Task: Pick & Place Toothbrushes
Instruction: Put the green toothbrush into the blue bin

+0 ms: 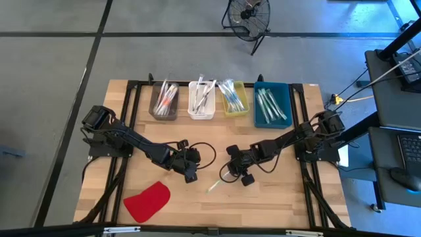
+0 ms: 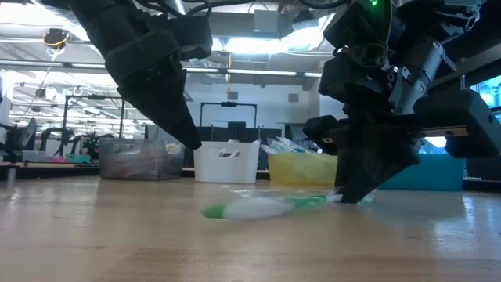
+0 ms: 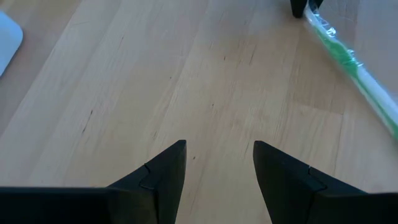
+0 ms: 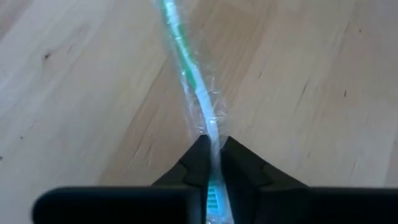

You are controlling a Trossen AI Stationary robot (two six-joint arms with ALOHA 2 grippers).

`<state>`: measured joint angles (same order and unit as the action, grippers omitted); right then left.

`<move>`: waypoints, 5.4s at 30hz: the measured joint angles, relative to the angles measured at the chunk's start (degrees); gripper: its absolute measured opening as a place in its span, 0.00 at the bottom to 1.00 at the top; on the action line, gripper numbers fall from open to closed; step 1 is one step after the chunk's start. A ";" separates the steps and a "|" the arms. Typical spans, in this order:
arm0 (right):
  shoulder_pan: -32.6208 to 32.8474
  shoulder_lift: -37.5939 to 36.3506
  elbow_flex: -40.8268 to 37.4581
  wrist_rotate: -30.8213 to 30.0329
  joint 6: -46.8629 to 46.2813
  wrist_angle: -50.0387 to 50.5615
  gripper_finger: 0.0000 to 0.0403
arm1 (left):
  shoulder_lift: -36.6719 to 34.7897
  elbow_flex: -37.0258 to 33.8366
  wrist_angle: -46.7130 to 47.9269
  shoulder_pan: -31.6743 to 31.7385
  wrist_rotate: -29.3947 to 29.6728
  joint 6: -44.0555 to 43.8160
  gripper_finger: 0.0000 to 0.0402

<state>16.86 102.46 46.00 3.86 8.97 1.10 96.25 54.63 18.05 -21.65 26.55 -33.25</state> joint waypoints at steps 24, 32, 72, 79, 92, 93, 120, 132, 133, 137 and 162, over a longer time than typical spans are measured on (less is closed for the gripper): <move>0.03 -6.81 -0.42 0.00 -4.07 12.22 0.04 | 0.00 -0.02 0.22 0.02 -0.02 1.03 0.45; -0.28 -10.08 -0.35 -0.44 -5.12 15.47 0.04 | 0.02 -0.02 0.23 0.02 -0.11 1.03 0.45; -13.32 -41.27 -10.37 -40.05 -34.10 32.48 0.05 | 0.02 -0.02 -0.23 0.02 -0.66 2.53 0.45; -19.88 -41.27 -10.38 -45.69 -43.41 36.48 0.05 | 0.02 -0.02 -0.21 0.02 -0.66 2.55 0.45; -33.42 -41.25 -10.38 -40.83 -44.99 37.96 0.06 | 0.02 -0.02 -0.14 0.02 -0.68 2.55 0.45; -34.55 -41.25 -10.38 -40.28 -44.81 38.02 0.06 | 0.02 -0.02 -0.14 0.02 -0.68 2.54 0.45; -52.44 -38.31 -10.40 -23.72 -39.77 41.38 0.06 | 0.02 0.00 -0.01 0.02 -0.96 2.55 0.45; -52.48 -30.11 -10.40 -23.27 -38.51 38.38 0.07 | 0.02 0.04 -0.53 0.00 -0.87 3.42 0.45; -52.48 -29.66 -10.40 -23.24 -38.51 38.15 0.07 | 0.02 0.04 -1.46 -0.03 -0.49 4.51 0.45; -52.79 -27.81 -10.40 -22.30 -38.04 37.03 0.05 | -0.26 0.07 -8.11 -0.48 0.24 11.72 0.45; -53.20 -26.80 -10.40 -20.25 -32.52 36.82 0.50 | -2.83 0.04 -10.51 4.42 -5.06 21.59 0.45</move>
<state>-36.34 75.65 35.59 -16.40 -23.55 37.92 93.41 54.68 7.54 -17.23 21.49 -11.66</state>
